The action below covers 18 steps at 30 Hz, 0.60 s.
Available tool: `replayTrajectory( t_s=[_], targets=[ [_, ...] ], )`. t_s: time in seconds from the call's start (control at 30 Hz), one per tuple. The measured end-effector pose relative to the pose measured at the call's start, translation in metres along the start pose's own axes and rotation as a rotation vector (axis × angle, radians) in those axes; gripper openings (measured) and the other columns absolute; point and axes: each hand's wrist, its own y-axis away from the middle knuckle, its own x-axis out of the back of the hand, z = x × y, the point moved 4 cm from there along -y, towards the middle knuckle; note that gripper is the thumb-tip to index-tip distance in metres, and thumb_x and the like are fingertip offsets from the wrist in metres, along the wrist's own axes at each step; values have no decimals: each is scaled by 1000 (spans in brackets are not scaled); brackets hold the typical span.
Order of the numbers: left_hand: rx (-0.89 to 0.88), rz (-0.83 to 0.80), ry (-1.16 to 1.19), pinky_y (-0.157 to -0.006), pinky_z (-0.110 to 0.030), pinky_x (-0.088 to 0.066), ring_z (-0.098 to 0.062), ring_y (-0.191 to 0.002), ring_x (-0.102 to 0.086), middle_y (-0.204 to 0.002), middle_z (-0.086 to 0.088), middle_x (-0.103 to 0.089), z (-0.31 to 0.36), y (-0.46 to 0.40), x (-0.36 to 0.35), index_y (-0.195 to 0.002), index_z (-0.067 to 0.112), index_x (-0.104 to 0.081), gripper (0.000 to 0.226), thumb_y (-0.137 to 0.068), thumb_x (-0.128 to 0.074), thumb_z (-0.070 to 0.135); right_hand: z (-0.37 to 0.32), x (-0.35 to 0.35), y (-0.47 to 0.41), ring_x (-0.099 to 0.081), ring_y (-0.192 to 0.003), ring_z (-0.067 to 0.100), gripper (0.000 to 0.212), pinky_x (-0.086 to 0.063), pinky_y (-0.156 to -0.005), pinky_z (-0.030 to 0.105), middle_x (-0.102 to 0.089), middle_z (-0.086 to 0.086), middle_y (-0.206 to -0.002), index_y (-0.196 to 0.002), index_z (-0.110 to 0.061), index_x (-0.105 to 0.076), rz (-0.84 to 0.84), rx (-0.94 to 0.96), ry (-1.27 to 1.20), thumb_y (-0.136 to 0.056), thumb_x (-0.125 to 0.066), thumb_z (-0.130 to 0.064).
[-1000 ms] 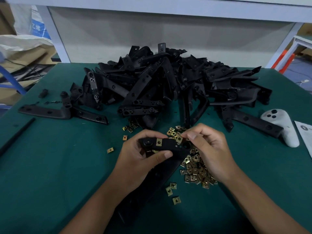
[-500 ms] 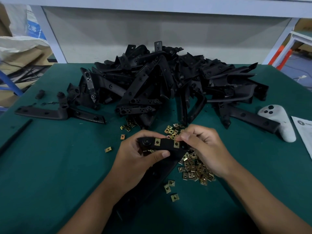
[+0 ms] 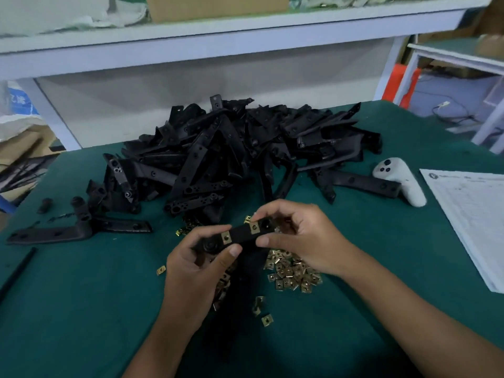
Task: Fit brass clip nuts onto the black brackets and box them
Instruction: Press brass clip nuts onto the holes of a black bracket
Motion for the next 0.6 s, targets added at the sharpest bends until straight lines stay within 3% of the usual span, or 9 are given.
replayTrajectory(
  t_s=[0.13,0.23,0.3,0.37,0.5,0.6],
  targets=[
    [-86,-35,-85,-71,-27,-62,-2,-77,-70,-87,12,-75,19,14,-24,-90,44,-74,24,-71,-80,32,-31,25,36,-63,-96,3,28,-47,-85,16,-67,-18,-100,-103,-42,-71,72,53,174,-83,-83,-27],
    [-220,-171,-96,-72,-10,-55,4,-84,-69,-94,20,-74,39,35,-73,-94,49,-72,25,-73,-86,43,-44,56,102,-53,-81,-1,30,-39,-74,9,-60,-27,-91,-104,-46,-67,241,63,251,-83,-82,-29],
    [-244,-304,-107,-71,-3,-49,10,-86,-68,-94,28,-72,46,53,-118,-95,53,-70,27,-69,-76,49,-49,77,159,-52,-78,8,27,-40,-71,18,-63,-23,-92,-104,-49,-66,401,43,313,-83,-80,-37],
    [-238,-477,-93,-70,-4,-49,10,-84,-69,-94,30,-72,47,78,-168,-98,51,-69,29,-69,-74,50,-50,97,221,-59,-81,18,25,-45,-73,29,-68,-13,-93,-103,-44,-68,573,-5,314,-81,-79,-48],
    [-324,-776,-128,-76,-11,-49,9,-90,-66,-96,29,-70,45,131,-264,-104,41,-67,27,-78,-74,47,-56,129,331,-70,-92,7,39,-51,-83,16,-75,-7,-100,-103,-32,-72,843,-140,366,-76,-80,-58],
    [-361,-909,-167,-82,-20,-50,6,-96,-60,-101,26,-66,35,165,-317,-106,40,-63,27,-82,-73,46,-56,147,388,-71,-101,15,32,-53,-88,22,-75,-5,-106,-104,-35,-74,930,-293,476,-78,-80,-53]
  ],
)
